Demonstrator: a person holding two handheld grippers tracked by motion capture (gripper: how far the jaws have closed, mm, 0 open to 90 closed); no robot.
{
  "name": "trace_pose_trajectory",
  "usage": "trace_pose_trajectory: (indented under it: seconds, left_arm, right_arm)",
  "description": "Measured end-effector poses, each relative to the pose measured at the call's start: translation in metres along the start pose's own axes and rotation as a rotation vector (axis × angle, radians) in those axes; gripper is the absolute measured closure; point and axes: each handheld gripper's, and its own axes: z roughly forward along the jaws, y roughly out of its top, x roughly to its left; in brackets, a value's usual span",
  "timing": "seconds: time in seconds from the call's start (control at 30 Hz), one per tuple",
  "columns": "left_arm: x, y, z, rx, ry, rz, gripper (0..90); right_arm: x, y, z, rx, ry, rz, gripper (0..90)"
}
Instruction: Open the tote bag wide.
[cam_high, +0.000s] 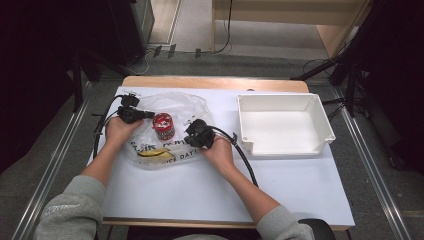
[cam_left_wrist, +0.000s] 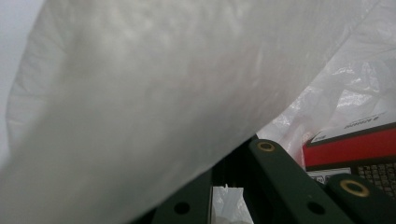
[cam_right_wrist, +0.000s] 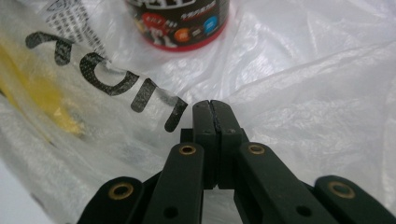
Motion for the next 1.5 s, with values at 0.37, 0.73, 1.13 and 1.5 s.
trace_pose_trajectory:
  seconds: [0.37, 0.73, 1.13, 1.5]
  left_arm:
    - [0.002, 0.001, 0.001, -0.026, 0.045, 0.002, 90.0]
    - [0.008, 0.002, -0.002, -0.034, 0.080, -0.027, 90.0]
    - [0.012, 0.000, -0.004, -0.024, 0.030, -0.074, 90.0]
    - [0.011, 0.001, -0.004, -0.027, 0.073, -0.027, 90.0]
  right_arm:
    - [0.005, -0.017, -0.011, -0.017, 0.017, 0.000, 90.0]
    - [0.006, -0.026, -0.018, -0.014, 0.017, -0.018, 90.0]
    - [0.005, -0.029, -0.019, -0.028, 0.021, -0.010, 90.0]
    - [0.008, -0.032, -0.023, -0.017, 0.016, -0.016, 90.0]
